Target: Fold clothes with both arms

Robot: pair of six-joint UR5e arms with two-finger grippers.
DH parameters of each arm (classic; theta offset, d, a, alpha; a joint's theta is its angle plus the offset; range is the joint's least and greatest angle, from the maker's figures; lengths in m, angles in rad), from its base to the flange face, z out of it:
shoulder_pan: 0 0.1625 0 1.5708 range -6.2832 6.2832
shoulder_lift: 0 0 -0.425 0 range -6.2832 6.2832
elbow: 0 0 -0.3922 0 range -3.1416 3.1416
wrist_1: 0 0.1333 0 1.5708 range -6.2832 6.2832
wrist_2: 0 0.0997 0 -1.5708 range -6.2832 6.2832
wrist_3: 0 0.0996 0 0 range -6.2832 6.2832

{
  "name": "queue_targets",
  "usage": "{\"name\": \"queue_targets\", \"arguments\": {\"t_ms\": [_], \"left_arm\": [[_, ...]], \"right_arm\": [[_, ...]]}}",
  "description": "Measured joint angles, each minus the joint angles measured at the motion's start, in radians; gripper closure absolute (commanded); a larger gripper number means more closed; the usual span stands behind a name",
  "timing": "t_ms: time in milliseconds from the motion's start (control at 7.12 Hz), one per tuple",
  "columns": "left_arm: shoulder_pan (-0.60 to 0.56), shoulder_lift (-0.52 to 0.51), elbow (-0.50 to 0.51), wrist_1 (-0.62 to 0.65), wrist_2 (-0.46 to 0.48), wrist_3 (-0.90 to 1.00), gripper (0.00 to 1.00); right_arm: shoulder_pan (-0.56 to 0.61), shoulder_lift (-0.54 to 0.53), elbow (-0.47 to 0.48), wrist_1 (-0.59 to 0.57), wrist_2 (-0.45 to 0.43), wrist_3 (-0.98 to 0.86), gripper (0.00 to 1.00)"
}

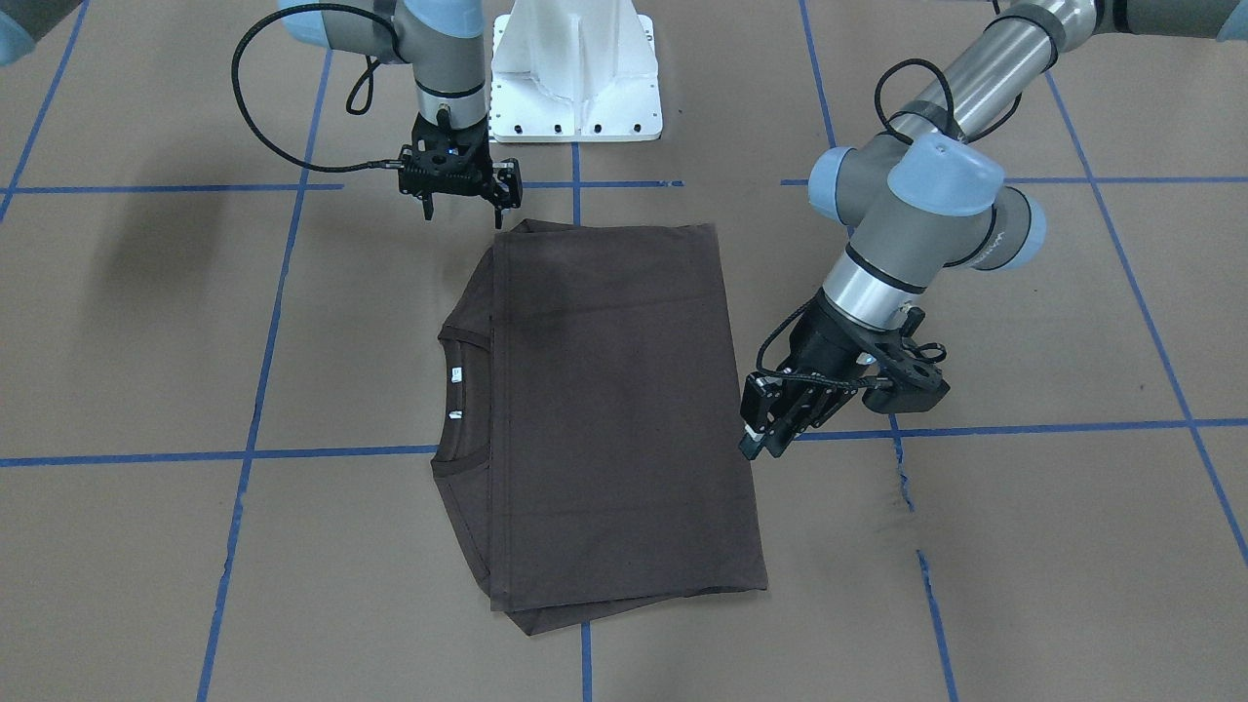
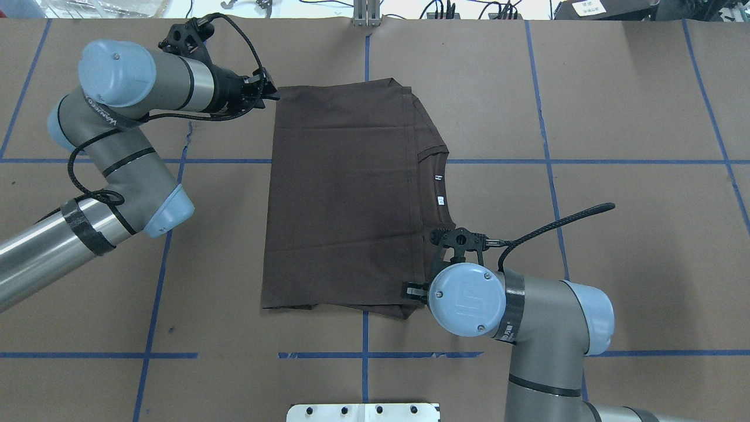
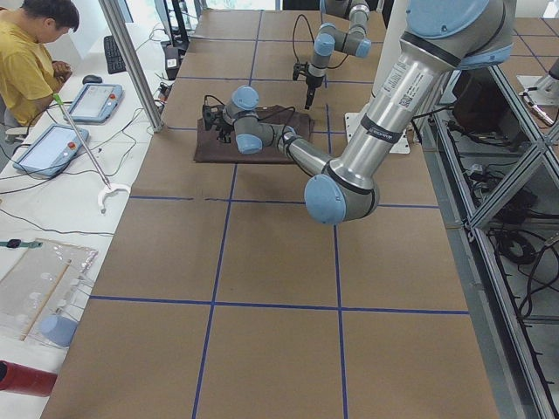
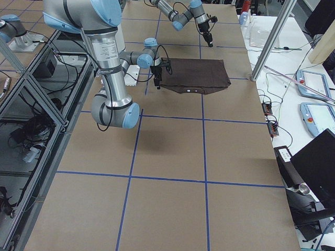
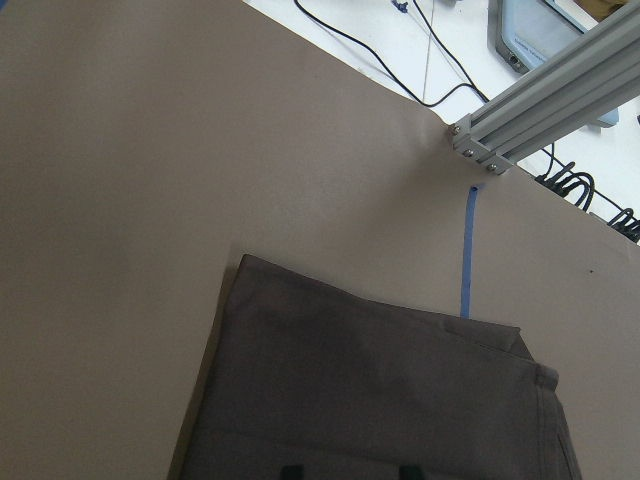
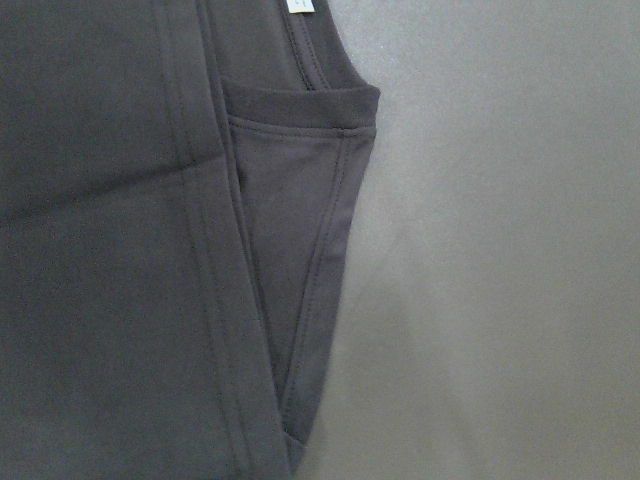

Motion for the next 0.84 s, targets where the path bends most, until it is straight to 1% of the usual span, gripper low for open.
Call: {"name": "queue_targets", "arguments": {"t_ms": [281, 421, 562, 843], "left_arm": [[0.001, 0.0, -0.006, 0.0, -0.006, -0.016, 0.57], [0.001, 0.001, -0.007, 0.0, -0.014, -0.027, 0.57], [0.001, 0.001, -0.007, -0.001, -0.018, -0.033, 0.57], [0.002, 0.0, -0.007, -0.001, -0.021, -0.038, 0.57]], "right_arm": [[-0.006, 0.017, -0.07, 0.143, -0.02, 0.332, 0.34], [-0.005, 0.022, -0.106, 0.193, -0.022, 0.437, 0.37], [-0.002, 0.027, -0.12, 0.21, -0.022, 0.483, 0.37], [0.005, 0.022, -0.123, 0.215, -0.016, 0.505, 0.37]]}}
